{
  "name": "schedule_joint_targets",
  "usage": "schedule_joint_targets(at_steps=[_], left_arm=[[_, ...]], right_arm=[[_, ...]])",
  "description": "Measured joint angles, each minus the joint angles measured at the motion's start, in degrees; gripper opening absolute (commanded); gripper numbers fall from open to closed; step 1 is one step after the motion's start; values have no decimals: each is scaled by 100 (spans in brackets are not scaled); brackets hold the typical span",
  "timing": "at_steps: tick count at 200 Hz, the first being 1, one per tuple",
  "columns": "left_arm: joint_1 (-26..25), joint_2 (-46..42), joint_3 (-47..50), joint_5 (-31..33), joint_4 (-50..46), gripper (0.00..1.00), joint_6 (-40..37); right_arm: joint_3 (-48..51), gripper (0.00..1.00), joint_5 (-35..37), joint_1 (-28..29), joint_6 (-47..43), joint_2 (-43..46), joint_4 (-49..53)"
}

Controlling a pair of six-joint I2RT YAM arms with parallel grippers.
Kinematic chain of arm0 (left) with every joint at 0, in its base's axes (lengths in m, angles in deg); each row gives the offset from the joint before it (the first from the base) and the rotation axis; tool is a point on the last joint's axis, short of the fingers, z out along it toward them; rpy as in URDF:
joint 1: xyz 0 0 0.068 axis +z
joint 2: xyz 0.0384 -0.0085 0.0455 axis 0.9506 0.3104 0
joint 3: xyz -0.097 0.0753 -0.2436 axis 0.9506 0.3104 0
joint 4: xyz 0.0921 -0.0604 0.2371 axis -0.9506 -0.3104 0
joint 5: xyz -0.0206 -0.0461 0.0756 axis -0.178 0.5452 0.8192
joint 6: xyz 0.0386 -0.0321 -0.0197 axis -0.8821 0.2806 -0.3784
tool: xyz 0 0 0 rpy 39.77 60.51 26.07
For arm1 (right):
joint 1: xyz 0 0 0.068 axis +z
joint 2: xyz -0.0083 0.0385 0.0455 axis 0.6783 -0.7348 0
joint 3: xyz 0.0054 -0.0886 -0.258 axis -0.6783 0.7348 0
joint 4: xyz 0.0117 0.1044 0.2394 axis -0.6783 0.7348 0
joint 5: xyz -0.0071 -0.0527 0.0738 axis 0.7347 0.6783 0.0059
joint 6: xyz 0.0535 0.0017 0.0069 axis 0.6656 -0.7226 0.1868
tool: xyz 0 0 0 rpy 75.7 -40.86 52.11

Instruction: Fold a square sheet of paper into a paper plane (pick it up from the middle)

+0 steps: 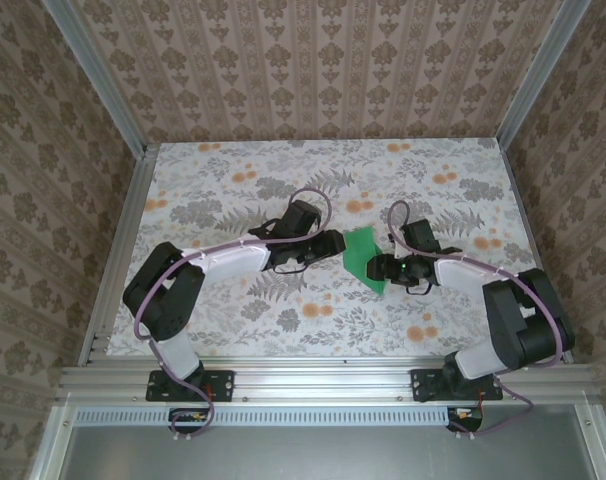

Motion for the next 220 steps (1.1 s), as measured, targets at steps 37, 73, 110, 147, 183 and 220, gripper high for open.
schedule_joint_targets(at_steps=[37, 73, 110, 147, 183, 220], left_arm=[[4, 0, 0, 7, -66, 60, 0], [4, 0, 0, 17, -131, 57, -2], [4, 39, -4, -7, -129, 50, -13], [4, 345, -37, -83, -103, 47, 7], [2, 691, -227, -164, -85, 42, 72], [-2, 922, -452, -236, -57, 41, 131]], right_arm=[[-175, 64, 269, 299, -142, -160, 9], [-264, 75, 542, 363, -140, -151, 57], [-306, 74, 597, 363, 66, -201, -7], [-308, 66, 391, 337, 461, -380, -380], [-308, 58, 219, 463, 614, -533, -787], [-387, 53, 284, 693, 590, -667, -785]])
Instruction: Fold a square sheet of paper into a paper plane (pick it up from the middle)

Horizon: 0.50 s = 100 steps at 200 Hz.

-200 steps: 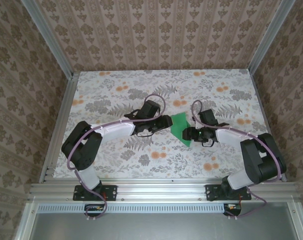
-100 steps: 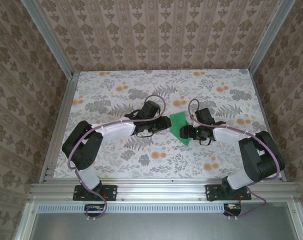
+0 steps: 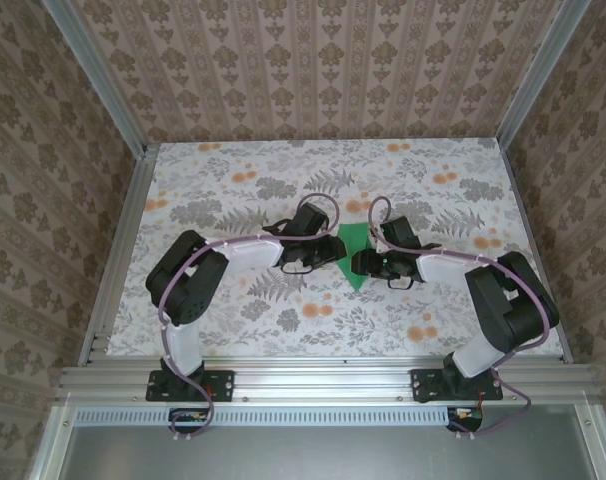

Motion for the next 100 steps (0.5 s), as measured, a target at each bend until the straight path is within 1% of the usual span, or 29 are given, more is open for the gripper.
schedule_joint_targets(at_steps=[21, 35, 50, 61, 82, 97, 100], left_arm=[[-13, 52, -59, -11, 22, 38, 24], [-28, 59, -61, 0, 22, 37, 31], [-28, 59, -61, 13, 33, 35, 66], [-33, 59, -61, 17, 39, 35, 98], [-39, 35, -2, 103, 46, 34, 140], [-39, -35, 85, 188, 20, 34, 149], [-39, -57, 103, 203, 9, 34, 155]], right_arm=[[-122, 53, 190, 144, -17, -96, 4], [-201, 51, 341, 260, -9, -166, 33], [-275, 45, 437, 295, 26, -219, 92], [-339, 44, 476, 315, 79, -282, 127], [-450, 35, 581, 361, 240, -372, 162], [-557, 31, 603, 398, 339, -446, 203], [-575, 28, 605, 400, 348, -459, 210]])
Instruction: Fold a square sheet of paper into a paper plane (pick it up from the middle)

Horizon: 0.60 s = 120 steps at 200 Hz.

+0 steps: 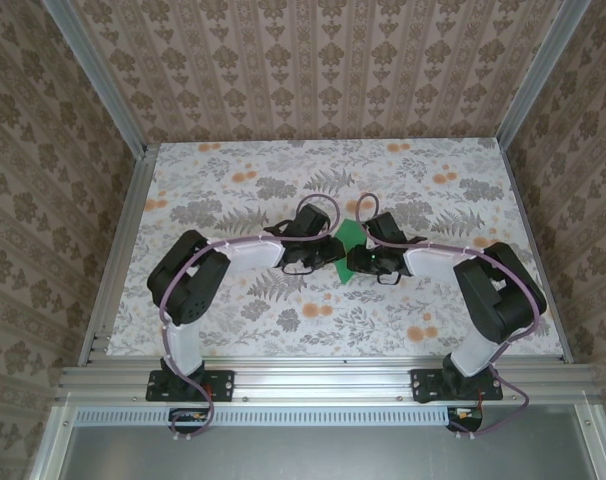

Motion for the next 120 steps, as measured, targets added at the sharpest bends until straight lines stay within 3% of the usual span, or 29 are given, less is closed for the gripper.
schedule_joint_targets(at_steps=[46, 120], left_arm=[[15, -608, 361, 308, -142, 34, 22], [278, -1620, 1244, 603, -374, 34, 24]], right_arm=[[-175, 10, 28, 24, 280, -44, 122], [-11, 8, -533, 24, 483, 31, -94]])
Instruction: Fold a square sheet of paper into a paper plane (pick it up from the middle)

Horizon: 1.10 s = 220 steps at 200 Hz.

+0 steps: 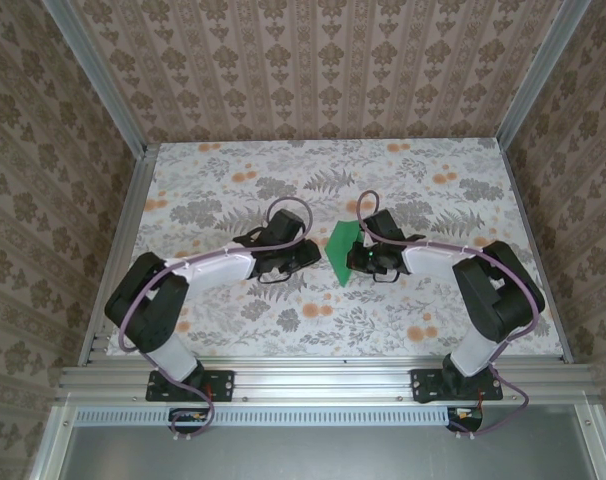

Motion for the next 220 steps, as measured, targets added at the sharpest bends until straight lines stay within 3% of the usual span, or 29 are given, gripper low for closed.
schedule_joint_targets(at_steps=[59, 102, 149, 187, 220], left_arm=[[223, -1080, 675, 214, -380, 40, 0], [267, -1864, 1360, 302, -420, 67, 234], [330, -1906, 2013, -214, 181, 77, 494], [407, -1440, 2015, -761, 1222, 74, 592], [522, -1117, 1980, -1010, 1611, 61, 621]], right_arm=[[758, 8, -1617, 94, 647, 251, -1528], [1178, 8, -2398, 378, 1019, 13, -2599], [1375, 8, -2675, 380, 1394, -87, -3346], [1375, 8, -2800, 380, 1558, -127, -3654], [1375, 8, -2859, 382, 1615, -160, -3748]])
